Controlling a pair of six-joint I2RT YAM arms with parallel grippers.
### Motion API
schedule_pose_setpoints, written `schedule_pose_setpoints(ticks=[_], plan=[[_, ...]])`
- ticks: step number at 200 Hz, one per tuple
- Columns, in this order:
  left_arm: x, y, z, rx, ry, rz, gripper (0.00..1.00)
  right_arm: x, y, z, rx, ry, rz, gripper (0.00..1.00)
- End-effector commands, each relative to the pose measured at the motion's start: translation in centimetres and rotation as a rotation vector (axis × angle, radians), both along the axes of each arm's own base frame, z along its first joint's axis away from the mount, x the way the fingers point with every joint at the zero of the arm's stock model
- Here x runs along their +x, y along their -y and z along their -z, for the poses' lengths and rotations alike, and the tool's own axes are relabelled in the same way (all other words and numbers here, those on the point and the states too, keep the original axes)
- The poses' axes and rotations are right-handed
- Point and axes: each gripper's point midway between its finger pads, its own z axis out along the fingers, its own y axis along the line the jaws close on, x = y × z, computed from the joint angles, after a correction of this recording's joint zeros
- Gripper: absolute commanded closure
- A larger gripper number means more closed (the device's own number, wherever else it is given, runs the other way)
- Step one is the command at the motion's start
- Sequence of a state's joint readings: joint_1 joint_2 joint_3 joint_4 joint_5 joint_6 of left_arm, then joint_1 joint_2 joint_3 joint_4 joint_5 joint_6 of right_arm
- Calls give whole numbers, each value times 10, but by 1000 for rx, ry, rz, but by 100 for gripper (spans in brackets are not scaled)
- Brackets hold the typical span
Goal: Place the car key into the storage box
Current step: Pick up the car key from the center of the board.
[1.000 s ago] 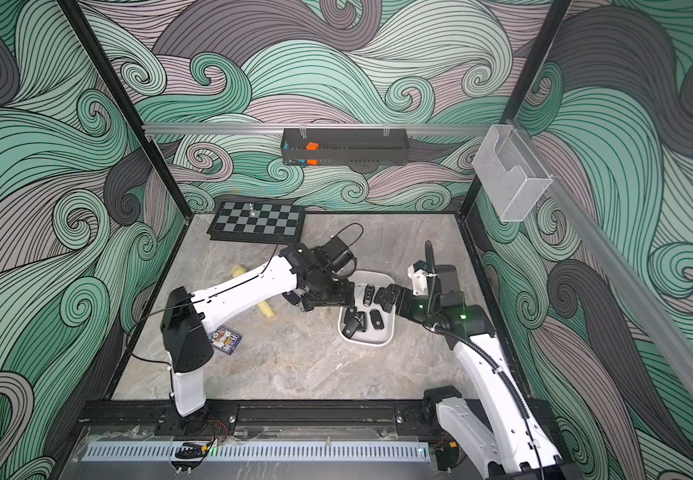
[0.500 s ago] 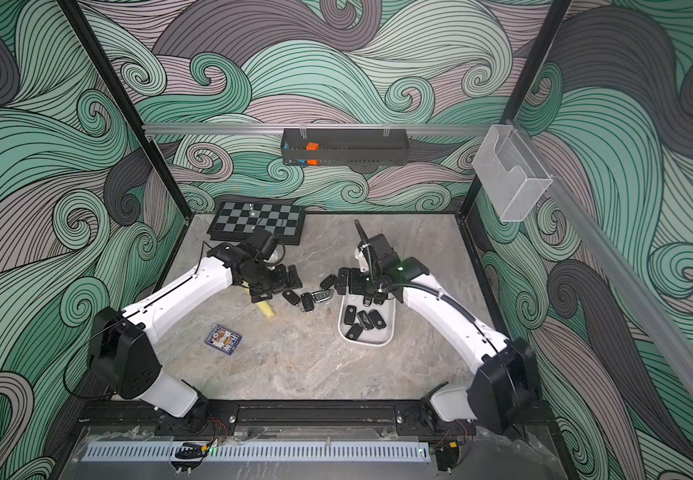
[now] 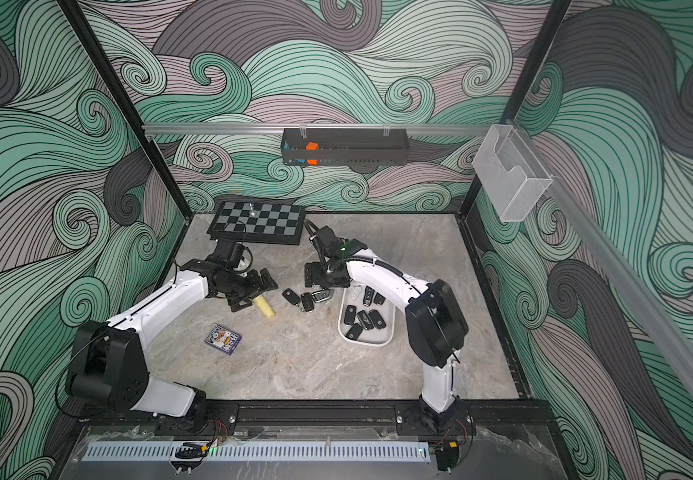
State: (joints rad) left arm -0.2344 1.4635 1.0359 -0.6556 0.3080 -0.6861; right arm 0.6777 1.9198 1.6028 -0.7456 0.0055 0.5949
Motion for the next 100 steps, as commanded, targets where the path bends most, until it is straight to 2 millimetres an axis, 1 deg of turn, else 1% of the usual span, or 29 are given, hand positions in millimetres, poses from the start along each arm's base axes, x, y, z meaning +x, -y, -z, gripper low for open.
schedule_pose_setpoints(ticks=[1,23,41,51,75,100], plan=[[15,2,-5,-71,35,16,1,14,0,10,-48,-11,63,16],[16,-1,0,-119,-20,22,1,22,-1,26,-98,-49,106,22],[17,-6,-3,-117,-26,36,1,24,3,41,-139,-84,153,24],[19,-10,-4,-108,-12,35,1,25,5,47,-156,-96,181,28],[25,-16,-7,-107,13,13,1,29,14,52,-220,-90,215,30],[23,-17,-8,-114,17,4,1,33,19,53,-260,-77,235,31]])
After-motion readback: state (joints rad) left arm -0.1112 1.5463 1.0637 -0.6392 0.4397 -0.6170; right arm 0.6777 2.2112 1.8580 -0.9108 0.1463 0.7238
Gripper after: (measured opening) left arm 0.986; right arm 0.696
